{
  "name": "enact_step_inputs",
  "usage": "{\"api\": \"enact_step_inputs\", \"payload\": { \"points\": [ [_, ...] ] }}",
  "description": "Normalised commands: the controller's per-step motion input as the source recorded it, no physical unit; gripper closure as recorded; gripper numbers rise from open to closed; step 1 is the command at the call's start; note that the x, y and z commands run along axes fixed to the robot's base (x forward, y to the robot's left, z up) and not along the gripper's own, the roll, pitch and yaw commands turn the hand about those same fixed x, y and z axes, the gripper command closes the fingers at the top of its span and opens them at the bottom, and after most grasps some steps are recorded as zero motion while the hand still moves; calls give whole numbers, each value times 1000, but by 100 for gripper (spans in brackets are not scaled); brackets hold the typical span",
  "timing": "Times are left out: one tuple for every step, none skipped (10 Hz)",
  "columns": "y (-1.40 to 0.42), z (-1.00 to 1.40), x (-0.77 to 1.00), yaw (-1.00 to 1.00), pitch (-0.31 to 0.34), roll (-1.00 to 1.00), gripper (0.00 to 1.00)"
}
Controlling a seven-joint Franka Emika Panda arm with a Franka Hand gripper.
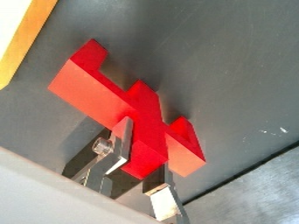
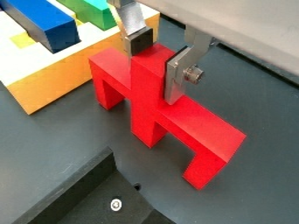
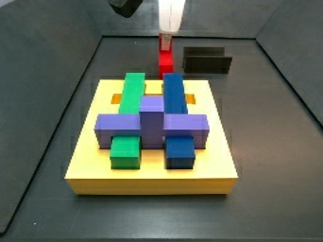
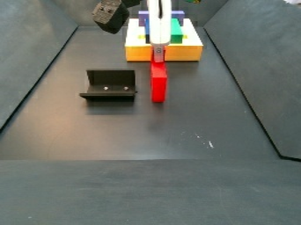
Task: Pick up the red object. Move up. Move to above the board. Insert the red object.
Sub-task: Pick up the red object, then move up, then move to above the board.
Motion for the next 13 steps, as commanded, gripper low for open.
{"api": "enact_step_inputs", "payload": {
  "points": [
    [0,0,0,0,0,0,100],
    [0,833,0,0,0,0,100],
    [-55,821,19,-40,-2,3,100],
    [-56,603,-7,-44,23,-18,100],
    [-4,218,20,-23,12,-55,100],
    [0,1400,0,0,0,0,100],
    [-2,1400,-27,1,33,2,100],
    [-8,1400,-48,-7,34,-22,100],
    [18,1400,1,-6,20,-57,100],
    [14,934,47,2,59,-58,100],
    [10,446,51,-7,87,-63,100],
    [13,232,53,-4,74,-57,100],
    [-1400,275,-125,1000,22,-18,100]
  ]
}}
